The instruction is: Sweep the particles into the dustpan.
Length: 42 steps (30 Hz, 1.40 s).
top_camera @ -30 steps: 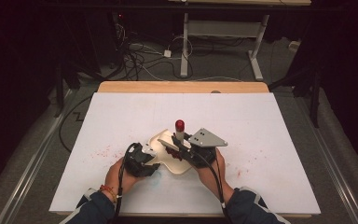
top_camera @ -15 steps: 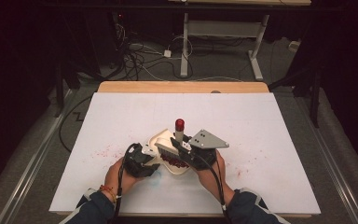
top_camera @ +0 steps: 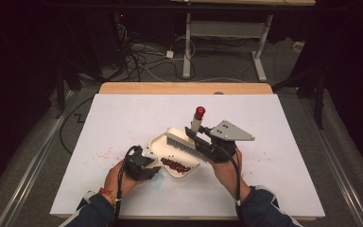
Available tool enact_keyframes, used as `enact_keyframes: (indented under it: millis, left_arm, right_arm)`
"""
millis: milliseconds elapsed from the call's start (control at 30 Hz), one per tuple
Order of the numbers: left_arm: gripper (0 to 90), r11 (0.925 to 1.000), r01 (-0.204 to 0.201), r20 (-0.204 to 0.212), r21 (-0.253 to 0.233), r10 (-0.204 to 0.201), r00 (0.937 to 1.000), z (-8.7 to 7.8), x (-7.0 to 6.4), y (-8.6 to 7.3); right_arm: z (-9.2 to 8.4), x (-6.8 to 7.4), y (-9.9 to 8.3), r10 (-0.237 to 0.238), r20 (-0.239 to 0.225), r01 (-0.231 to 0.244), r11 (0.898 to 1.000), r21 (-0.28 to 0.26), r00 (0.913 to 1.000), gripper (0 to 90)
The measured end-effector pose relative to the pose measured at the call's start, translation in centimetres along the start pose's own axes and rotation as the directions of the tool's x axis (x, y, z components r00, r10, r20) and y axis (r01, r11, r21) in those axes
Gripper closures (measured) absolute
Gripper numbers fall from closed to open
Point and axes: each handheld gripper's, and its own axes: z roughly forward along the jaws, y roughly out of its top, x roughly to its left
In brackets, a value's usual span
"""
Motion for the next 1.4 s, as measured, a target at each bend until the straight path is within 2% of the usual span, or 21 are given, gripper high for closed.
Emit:
enact_keyframes:
  millis: [167, 200, 233, 333, 433, 633, 800, 967, 1133, 1400]
  left_arm:
    - [63.2, 1.0, 0.001, 0.001, 0.003, -0.001, 1.0, -0.1, 0.0, -0.3]
    - [63.2, 1.0, 0.0, 0.0, 0.004, 0.0, 1.0, -0.2, 0.1, -0.4]
    - [63.2, 1.0, 0.001, 0.001, 0.003, -0.001, 1.0, -0.2, 0.1, -0.5]
    - [63.2, 1.0, 0.004, 0.004, 0.004, -0.004, 1.0, -0.3, 0.3, -0.6]
    - [63.2, 1.0, 0.01, 0.006, 0.002, -0.01, 0.9999, -0.4, 0.6, -0.9]
    - [63.2, 0.9999, 0.014, 0.007, 0.005, -0.014, 0.9999, -0.5, 1.0, -1.2]
    - [63.1, 0.9997, 0.024, 0.003, 0.006, -0.024, 0.9997, -0.6, 1.5, -1.4]
    - [63.1, 0.9994, 0.033, -0.004, 0.008, -0.033, 0.9995, -0.6, 1.9, -1.6]
    - [63.2, 0.9986, 0.052, -0.008, 0.006, -0.052, 0.9986, -0.8, 2.4, -1.8]
    - [63.2, 0.9982, 0.059, -0.009, 0.007, -0.059, 0.9982, -0.8, 2.6, -2.0]
  right_arm:
    - [-0.9, -1.5, 0.5, -0.006, 0.04, 0.006, 1.0, -0.008, 0.9992, 70.5]
    - [-1.1, -1.9, 0.5, -0.016, 0.072, 0.016, 1.0, -0.004, 0.9973, 70.5]
    - [-1.1, -1.9, 0.5, -0.016, 0.072, 0.016, 1.0, -0.004, 0.9973, 70.5]
    - [-1.1, -2.7, 0.3, -0.029, 0.112, 0.029, 1.0, 0.006, 0.9932, 70.5]
    - [-1.0, -3.6, 0.0, -0.007, 0.132, 0.005, 1.0, 0.013, 0.9913, 70.5]
    - [-1.3, -5.0, -0.1, 0.002, 0.176, -0.003, 1.0, 0.008, 0.9843, 70.5]
    - [-1.6, -5.8, 0.0, 0.004, 0.194, -0.005, 1.0, 0.004, 0.9809, 70.5]
    - [-1.4, -6.6, -0.2, 0.017, 0.19, -0.019, 1.0, 0.009, 0.9815, 70.5]
    - [-0.7, -7.1, -0.3, 0.023, 0.194, -0.027, 0.999, 0.017, 0.9808, 70.5]
    - [1.1, -7.8, -0.6, 0.024, 0.194, -0.032, 0.999, 0.04, 0.9807, 70.5]
